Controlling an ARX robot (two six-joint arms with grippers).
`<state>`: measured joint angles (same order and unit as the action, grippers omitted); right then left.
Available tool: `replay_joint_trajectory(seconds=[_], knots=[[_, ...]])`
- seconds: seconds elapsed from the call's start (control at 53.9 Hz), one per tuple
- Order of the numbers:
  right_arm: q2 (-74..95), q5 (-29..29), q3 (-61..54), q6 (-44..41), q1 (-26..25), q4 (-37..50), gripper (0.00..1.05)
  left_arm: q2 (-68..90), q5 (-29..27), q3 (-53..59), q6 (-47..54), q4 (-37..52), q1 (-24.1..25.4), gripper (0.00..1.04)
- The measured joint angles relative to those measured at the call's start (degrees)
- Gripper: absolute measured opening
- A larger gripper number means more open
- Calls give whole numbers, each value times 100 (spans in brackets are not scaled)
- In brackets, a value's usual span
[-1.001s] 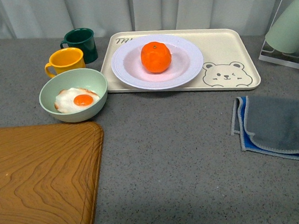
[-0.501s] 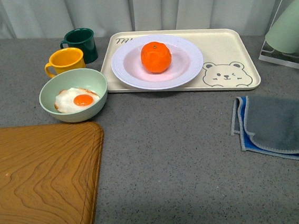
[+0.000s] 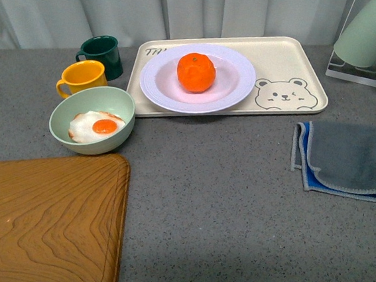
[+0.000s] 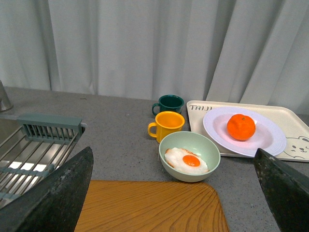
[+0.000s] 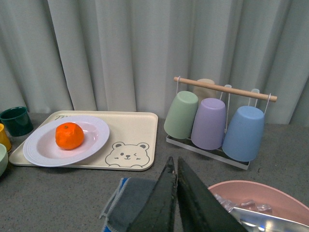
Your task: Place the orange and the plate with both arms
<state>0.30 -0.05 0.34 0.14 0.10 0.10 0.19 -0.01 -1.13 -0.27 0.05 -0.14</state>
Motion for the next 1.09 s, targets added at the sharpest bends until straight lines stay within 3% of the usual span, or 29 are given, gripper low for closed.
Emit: replay_joint_trajectory(seconds=[0.538, 1.094], knots=[[-7, 0, 0, 0, 0, 0, 96, 0, 0, 0, 0, -2, 0, 98], [-7, 0, 0, 2, 0, 0, 95, 0, 0, 0, 0, -2, 0, 98]])
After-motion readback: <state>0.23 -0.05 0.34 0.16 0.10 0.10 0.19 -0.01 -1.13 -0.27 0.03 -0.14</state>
